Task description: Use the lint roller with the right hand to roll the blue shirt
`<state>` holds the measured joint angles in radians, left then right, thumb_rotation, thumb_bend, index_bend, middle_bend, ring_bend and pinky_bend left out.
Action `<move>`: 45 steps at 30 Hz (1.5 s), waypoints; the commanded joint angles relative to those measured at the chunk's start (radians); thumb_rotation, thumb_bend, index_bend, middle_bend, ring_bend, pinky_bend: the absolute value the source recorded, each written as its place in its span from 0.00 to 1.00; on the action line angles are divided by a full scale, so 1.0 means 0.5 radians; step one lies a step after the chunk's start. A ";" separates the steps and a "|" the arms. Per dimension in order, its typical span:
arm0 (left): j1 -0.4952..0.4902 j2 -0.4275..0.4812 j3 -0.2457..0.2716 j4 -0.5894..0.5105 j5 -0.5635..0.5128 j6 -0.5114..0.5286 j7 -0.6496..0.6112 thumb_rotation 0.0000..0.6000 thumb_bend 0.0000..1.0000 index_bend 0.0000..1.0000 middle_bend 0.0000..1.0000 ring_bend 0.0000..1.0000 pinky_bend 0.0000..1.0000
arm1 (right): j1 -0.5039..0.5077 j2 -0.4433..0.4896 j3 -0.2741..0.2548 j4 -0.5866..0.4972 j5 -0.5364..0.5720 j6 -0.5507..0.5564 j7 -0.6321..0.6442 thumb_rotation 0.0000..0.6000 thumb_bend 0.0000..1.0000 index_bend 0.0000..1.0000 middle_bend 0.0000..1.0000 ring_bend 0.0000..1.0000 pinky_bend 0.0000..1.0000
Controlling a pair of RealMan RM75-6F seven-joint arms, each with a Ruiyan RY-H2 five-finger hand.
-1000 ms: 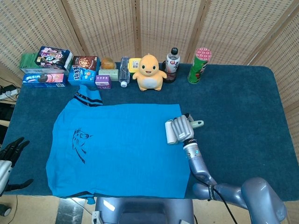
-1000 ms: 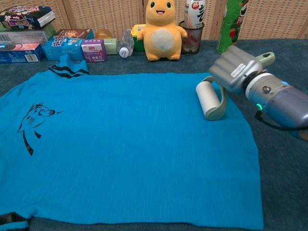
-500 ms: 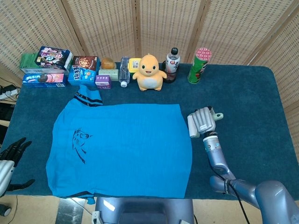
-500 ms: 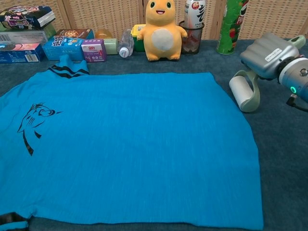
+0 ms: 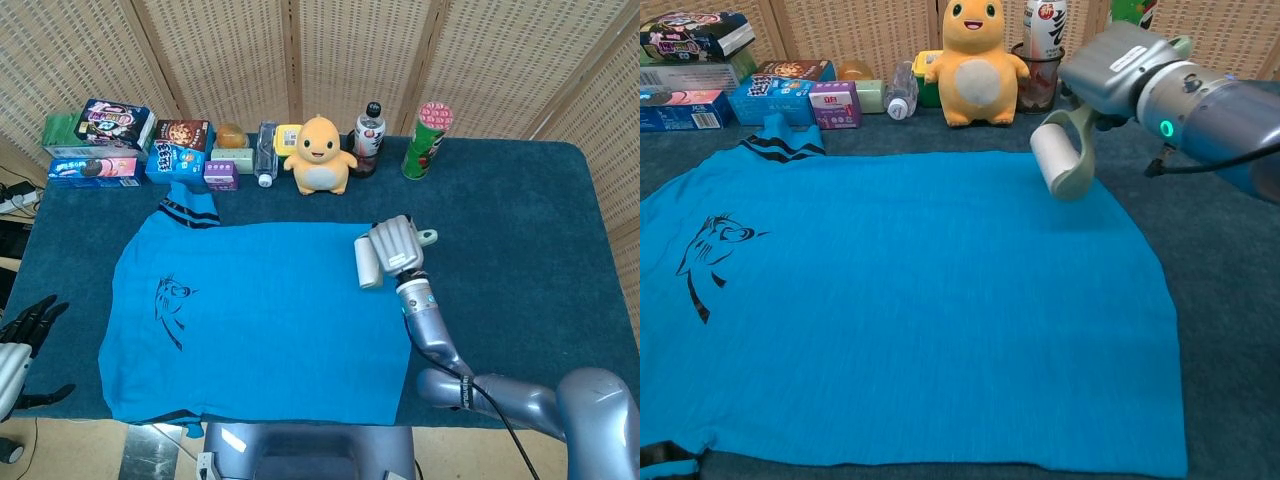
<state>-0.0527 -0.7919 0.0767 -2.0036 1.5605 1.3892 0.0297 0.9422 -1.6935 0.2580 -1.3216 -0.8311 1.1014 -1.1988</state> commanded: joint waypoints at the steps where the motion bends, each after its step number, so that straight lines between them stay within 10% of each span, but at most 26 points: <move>1: -0.005 0.003 -0.003 0.002 -0.013 -0.009 -0.006 1.00 0.12 0.00 0.00 0.00 0.13 | 0.138 -0.189 0.067 -0.031 0.157 0.042 -0.188 1.00 1.00 0.52 0.72 0.96 1.00; 20: -0.010 0.005 -0.007 0.000 -0.039 -0.019 -0.002 1.00 0.12 0.00 0.00 0.00 0.13 | 0.205 -0.538 -0.124 0.128 0.236 0.184 -0.279 1.00 1.00 0.52 0.72 0.96 1.00; 45: -0.014 -0.030 -0.001 -0.033 -0.046 -0.036 0.115 1.00 0.12 0.00 0.00 0.00 0.13 | -0.233 -0.283 -0.476 0.740 -0.327 0.096 0.354 1.00 1.00 0.52 0.72 0.96 1.00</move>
<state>-0.0596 -0.8071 0.0764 -2.0202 1.5373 1.3715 0.0874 0.8400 -1.8476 0.0222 -0.9739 -0.9818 1.1608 -1.0378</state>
